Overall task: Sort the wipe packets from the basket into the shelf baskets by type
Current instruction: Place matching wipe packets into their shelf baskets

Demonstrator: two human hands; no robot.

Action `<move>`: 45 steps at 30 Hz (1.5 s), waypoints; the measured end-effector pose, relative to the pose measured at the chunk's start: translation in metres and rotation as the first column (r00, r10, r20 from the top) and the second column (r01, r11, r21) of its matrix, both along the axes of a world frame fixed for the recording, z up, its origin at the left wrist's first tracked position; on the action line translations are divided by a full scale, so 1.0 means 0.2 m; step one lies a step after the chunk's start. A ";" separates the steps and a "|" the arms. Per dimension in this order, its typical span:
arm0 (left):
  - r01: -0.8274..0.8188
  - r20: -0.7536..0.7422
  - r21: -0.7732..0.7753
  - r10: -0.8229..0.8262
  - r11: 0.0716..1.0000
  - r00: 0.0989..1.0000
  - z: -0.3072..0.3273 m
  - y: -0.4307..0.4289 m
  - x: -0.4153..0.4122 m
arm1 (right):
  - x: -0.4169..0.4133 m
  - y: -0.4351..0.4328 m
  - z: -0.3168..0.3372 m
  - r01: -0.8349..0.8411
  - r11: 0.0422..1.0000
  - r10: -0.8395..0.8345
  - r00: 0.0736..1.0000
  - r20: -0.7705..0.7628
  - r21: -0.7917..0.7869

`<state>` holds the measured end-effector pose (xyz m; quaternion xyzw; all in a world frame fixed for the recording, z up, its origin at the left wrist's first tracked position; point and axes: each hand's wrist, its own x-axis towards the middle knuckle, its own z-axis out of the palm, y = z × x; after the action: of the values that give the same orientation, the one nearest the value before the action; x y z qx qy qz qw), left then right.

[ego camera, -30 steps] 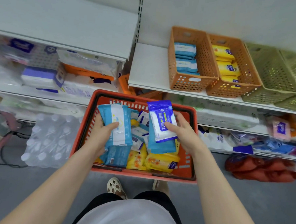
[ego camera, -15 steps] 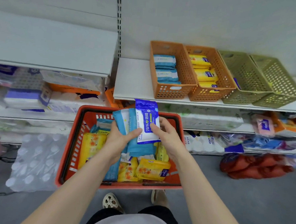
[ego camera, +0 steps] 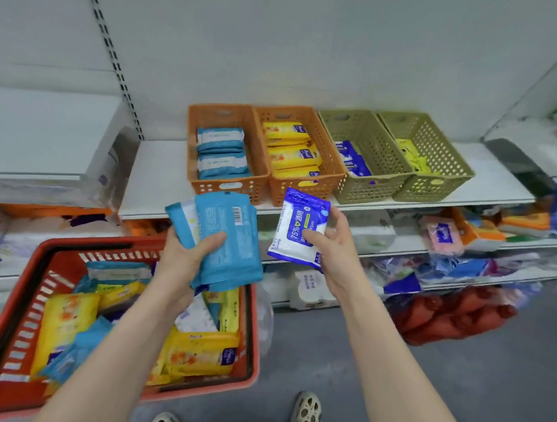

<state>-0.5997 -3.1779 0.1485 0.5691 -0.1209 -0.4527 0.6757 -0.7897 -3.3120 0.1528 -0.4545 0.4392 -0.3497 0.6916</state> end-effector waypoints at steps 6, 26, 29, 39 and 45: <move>-0.056 -0.027 -0.126 0.053 0.990 0.998 0.11 -0.46 -0.41 | -0.48 -0.45 0.16 -0.013 0.996 0.004 0.994 -0.106 -0.085; -0.185 -0.005 -0.129 0.185 0.974 0.983 0.22 -1.43 -0.27 | -0.24 -1.80 0.17 -0.006 0.864 -0.221 0.894 -0.390 -0.503; -0.163 0.024 -0.122 0.167 0.979 0.986 0.23 -1.53 -0.19 | -0.12 -1.91 0.04 -0.157 0.843 -0.182 0.817 -0.548 -0.514; -0.207 -0.019 -0.064 0.207 0.976 0.978 0.16 -1.72 -0.09 | 0.16 -2.17 -0.33 -0.425 0.879 0.025 0.491 -0.871 -0.214; -0.191 0.009 -0.068 0.192 0.979 0.981 0.16 -1.80 -0.12 | 0.18 -2.16 -0.36 -0.612 0.774 -0.058 0.189 -0.980 -0.164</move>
<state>-0.6238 -3.5373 0.1799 0.5588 -0.0859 -0.3766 0.7338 -0.7541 -3.7438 0.0813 -0.8148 0.5522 0.0359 0.1730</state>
